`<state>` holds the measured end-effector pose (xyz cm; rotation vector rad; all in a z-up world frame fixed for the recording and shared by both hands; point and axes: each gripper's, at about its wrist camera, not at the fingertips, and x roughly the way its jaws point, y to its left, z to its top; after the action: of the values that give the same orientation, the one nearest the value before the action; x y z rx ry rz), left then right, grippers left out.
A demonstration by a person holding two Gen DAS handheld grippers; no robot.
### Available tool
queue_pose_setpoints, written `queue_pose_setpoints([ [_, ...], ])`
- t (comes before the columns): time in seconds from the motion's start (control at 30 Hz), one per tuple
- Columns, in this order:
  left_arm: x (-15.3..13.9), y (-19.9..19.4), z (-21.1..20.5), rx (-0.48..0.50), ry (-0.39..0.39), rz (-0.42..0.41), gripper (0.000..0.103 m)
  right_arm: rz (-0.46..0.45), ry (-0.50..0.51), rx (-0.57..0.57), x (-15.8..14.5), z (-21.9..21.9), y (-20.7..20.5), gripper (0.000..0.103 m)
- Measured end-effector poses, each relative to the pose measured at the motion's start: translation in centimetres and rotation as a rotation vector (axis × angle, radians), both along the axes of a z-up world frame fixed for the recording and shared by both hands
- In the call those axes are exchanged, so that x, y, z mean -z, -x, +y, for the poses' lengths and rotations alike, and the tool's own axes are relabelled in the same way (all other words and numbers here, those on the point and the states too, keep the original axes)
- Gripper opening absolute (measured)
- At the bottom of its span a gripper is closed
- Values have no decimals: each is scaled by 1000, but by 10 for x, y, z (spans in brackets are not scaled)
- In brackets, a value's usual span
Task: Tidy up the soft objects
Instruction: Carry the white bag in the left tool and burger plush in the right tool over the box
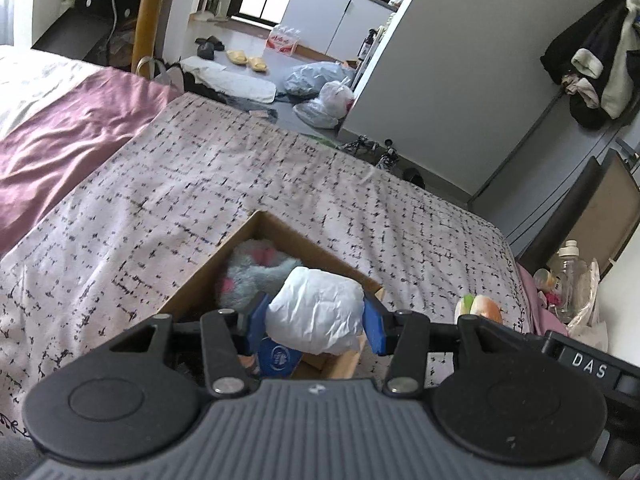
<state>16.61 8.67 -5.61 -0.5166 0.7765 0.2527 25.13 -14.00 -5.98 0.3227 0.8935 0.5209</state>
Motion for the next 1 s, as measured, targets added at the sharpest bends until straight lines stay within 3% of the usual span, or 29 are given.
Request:
queue_pose_setpoints([
  [0.4,35,0,16,-2,84,64,49,13,31,-30,2,38,-1,51],
  [0.57,51,-5,28,-14,141,137,57,26,41,-38,5,51,-4,51],
  [1.0,42,-1,53,-43,137,94,61,34,67,-46,13,81,-16,54],
])
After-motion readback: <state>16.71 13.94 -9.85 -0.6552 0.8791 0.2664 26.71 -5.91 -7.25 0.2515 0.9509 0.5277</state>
